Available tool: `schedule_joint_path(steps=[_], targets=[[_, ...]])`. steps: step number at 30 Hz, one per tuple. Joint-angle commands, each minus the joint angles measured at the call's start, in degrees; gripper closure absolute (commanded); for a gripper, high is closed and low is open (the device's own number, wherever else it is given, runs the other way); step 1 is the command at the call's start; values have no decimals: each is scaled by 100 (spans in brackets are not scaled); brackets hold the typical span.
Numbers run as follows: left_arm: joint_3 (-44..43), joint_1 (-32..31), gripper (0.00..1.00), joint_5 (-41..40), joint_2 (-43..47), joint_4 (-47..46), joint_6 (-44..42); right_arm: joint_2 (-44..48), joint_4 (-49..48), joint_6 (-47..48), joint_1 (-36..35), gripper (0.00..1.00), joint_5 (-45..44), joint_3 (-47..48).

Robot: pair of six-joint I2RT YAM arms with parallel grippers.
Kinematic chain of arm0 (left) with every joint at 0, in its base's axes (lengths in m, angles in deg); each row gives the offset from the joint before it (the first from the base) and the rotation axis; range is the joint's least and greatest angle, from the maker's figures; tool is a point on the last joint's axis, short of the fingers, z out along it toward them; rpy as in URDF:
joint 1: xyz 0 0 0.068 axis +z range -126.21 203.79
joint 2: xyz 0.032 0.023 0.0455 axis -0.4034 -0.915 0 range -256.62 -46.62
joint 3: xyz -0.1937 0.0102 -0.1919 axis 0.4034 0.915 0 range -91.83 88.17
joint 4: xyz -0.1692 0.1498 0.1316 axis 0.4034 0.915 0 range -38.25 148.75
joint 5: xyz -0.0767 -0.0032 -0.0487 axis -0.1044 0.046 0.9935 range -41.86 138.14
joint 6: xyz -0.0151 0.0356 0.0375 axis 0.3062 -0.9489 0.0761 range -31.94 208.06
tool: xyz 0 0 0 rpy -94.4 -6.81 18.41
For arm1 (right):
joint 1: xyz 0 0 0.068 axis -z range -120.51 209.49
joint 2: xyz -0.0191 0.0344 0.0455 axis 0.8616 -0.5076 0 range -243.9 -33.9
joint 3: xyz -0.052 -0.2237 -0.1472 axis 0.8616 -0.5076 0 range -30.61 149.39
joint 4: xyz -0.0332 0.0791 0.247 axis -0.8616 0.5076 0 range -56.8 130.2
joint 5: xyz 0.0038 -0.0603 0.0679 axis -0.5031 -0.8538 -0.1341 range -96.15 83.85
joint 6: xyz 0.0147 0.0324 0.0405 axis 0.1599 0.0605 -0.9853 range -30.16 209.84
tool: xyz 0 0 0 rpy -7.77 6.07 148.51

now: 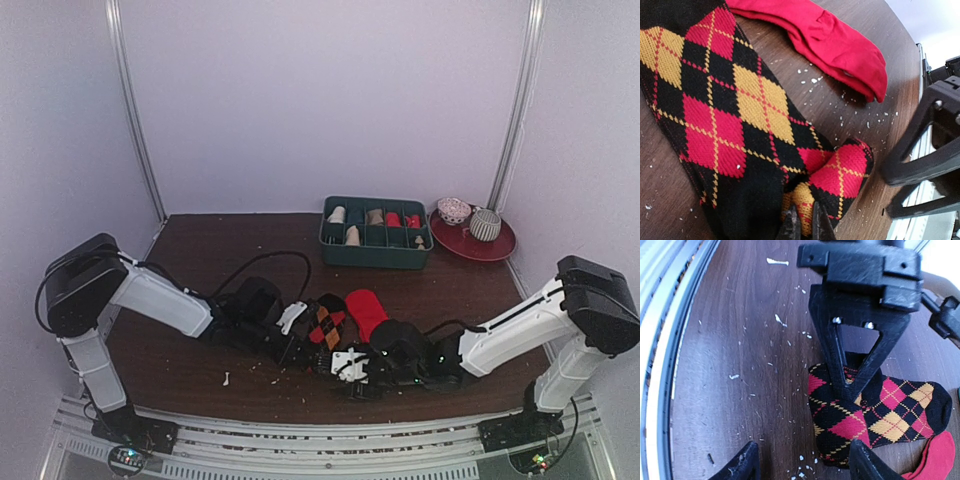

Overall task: Roll the socks
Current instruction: Roll a pair of socks at the center of the board.

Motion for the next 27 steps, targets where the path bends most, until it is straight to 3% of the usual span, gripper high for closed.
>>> schedule_joint_path(steps=[1,10,15,20,27], targets=[[274,42,100,-288,-328,1333,-2,-257,-22,349,-4,39,-304,231],[291,42,100,-222,-329,1323,-84,-845,-64,340,13,41,-730,445],[326,41,100,-226,-311,1325,-111,-698,-241,343,93,42,-902,336],[336,42,100,-196,-311,1286,-121,-385,-148,418,147,41,-686,349],[357,42,100,-191,-319,1248,-130,-733,190,380,369,41,-90,526]])
